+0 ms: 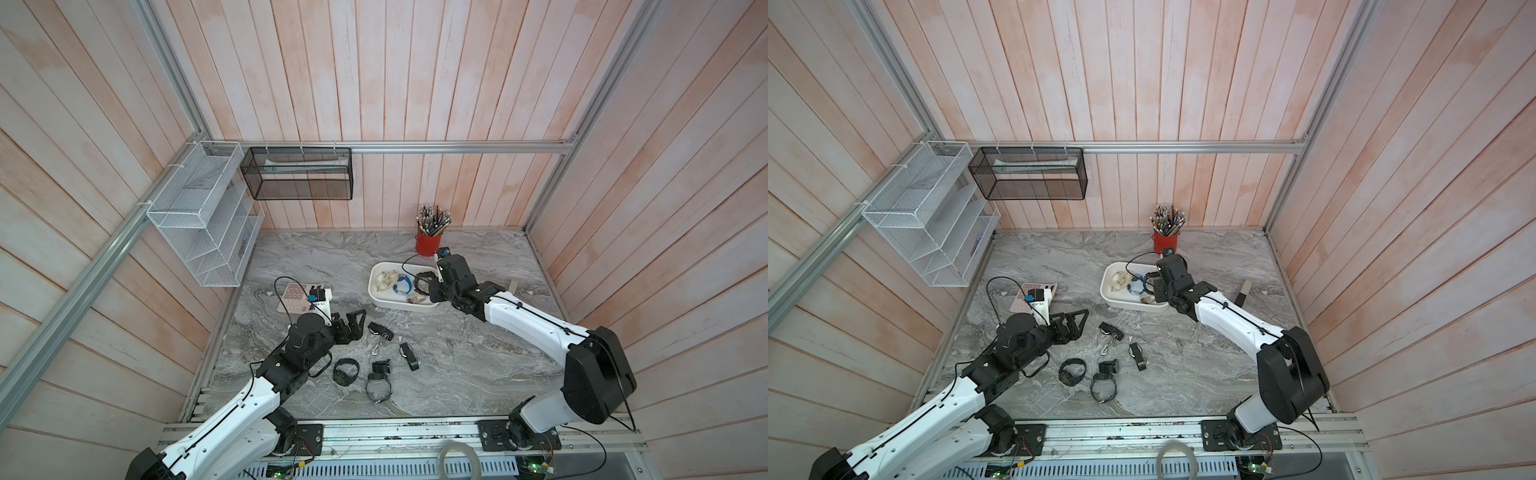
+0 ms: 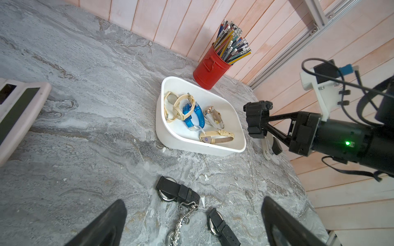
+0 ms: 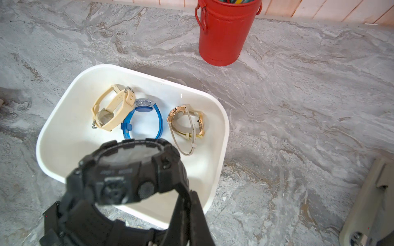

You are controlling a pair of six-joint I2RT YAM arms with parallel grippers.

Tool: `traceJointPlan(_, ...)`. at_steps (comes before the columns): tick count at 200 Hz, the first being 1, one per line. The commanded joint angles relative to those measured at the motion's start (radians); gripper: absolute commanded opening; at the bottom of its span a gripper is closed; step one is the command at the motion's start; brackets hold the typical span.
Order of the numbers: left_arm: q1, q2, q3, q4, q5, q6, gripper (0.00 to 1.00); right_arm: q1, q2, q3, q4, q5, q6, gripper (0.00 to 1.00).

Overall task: Put the watch into the storage box
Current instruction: Place the watch in the storage box.

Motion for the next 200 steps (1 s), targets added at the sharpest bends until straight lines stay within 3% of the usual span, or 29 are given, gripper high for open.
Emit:
traceJointPlan(1, 0.006, -0.015, -0.007, -0.018, -0.021, -0.010, 1.00, -0.017, 0.065, 0.063, 0.047, -0.031, -0.046, 0.00)
traceJointPlan(84, 0.005, -0.061, -0.001, -0.093, -0.041, -0.011, 1.00, -0.037, 0.332, 0.235, 0.043, -0.086, -0.108, 0.00)
traceJointPlan(156, 0.006, -0.078, -0.004, -0.090, -0.046, -0.007, 0.99, -0.040, 0.439, 0.330, 0.026, -0.108, -0.107, 0.00)
traceJointPlan(200, 0.006, -0.065, -0.005, -0.073, -0.036, -0.005, 1.00, -0.042, 0.366, 0.294, 0.026, -0.097, -0.083, 0.46)
